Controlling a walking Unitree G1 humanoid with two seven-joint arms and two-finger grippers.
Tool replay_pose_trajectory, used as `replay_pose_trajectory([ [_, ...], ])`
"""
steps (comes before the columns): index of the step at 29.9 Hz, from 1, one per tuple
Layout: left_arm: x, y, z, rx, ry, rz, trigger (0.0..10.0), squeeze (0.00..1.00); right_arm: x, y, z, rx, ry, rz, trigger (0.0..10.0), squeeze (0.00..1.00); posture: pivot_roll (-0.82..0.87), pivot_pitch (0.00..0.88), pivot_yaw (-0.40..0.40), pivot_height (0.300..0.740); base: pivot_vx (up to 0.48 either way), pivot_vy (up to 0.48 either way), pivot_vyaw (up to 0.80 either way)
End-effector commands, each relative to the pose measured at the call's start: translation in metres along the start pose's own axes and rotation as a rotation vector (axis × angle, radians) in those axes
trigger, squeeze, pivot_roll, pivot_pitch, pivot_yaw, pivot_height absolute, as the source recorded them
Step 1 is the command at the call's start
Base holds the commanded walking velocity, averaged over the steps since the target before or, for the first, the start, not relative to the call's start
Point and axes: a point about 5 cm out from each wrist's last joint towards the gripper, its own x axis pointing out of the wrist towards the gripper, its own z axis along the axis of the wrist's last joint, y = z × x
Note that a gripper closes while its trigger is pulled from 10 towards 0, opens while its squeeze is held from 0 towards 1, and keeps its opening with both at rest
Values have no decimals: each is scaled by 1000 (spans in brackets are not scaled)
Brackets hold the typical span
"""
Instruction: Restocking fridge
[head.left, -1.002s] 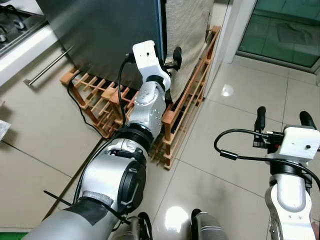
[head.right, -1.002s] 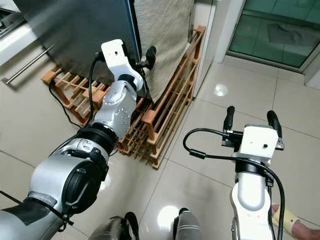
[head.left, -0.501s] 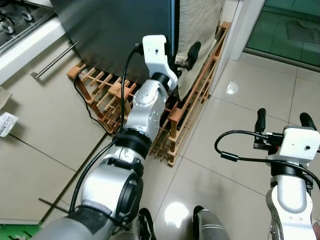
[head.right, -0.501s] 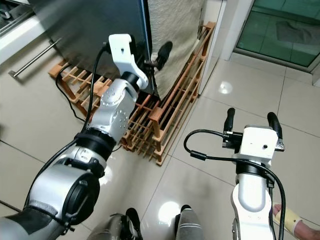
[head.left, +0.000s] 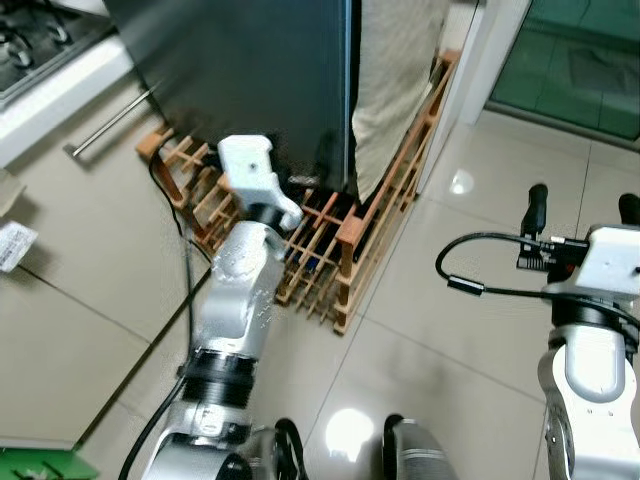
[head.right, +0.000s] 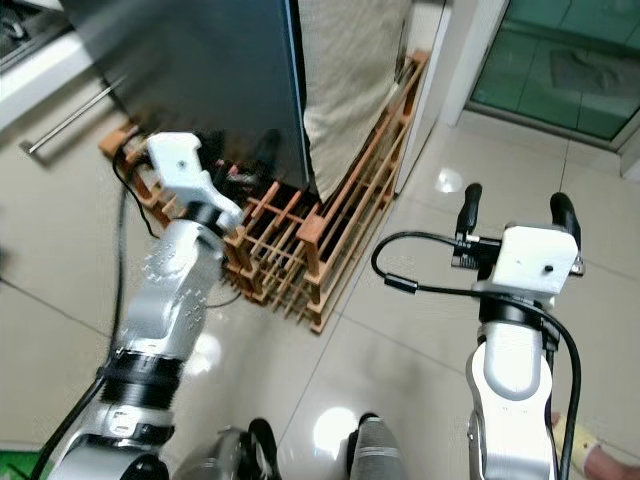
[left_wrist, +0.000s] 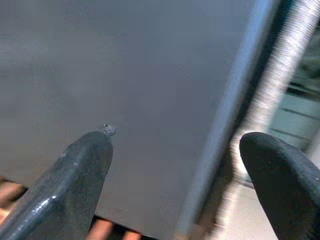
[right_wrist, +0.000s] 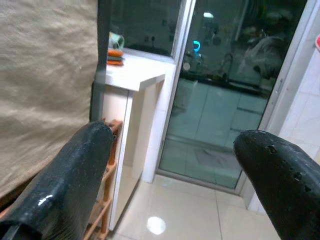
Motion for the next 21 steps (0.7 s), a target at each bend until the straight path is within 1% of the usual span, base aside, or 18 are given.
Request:
replay_pose_trajectory([
  [1,2,3,9,86,-55,56,10000,0,12,1,6,12,-60,5,10000,227,-218,50,55,732,0,0,0],
  [4,4,5,16,83,-102,89,10000,0,22,2,14,5,-115,18,10000,231,-218,39,51,732,0,0,0],
  [5,4,5,16,83,-102,89,10000,0,22,2,14,5,-115,18,10000,231,-218,39,51,732,0,0,0],
  [6,6,0,29,103,-160,71,10000,0,32,3,20,-3,-153,29,10000,227,-217,22,43,732,0,0,0],
  [8,8,-4,34,111,-185,47,10000,0,40,3,21,-5,-166,34,10000,231,-217,20,41,732,0,0,0],
  [12,10,-6,29,118,-144,41,10000,0,47,6,12,15,-131,41,10000,227,-211,21,43,732,0,0,0],
  [13,10,-9,26,87,-121,21,10000,0,46,10,8,17,-122,50,10000,227,-210,24,43,732,0,-409,0],
  [15,10,-10,24,72,-112,16,10000,0,46,11,7,16,-119,53,10000,227,-210,23,43,732,0,-409,0],
  [16,12,-13,20,61,-89,2,10000,0,45,14,5,20,-115,63,10000,227,-209,21,45,732,334,-341,0],
  [19,15,-14,18,74,-77,6,10000,0,45,17,5,23,-117,68,10000,227,-213,18,54,732,336,-339,0],
  [20,16,-14,17,69,-71,6,10000,0,45,18,5,24,-118,68,10000,227,-213,18,54,732,334,-341,0],
  [21,19,-13,14,54,-45,20,10000,0,46,19,4,26,-121,69,10000,227,-215,20,61,732,337,-337,0],
])
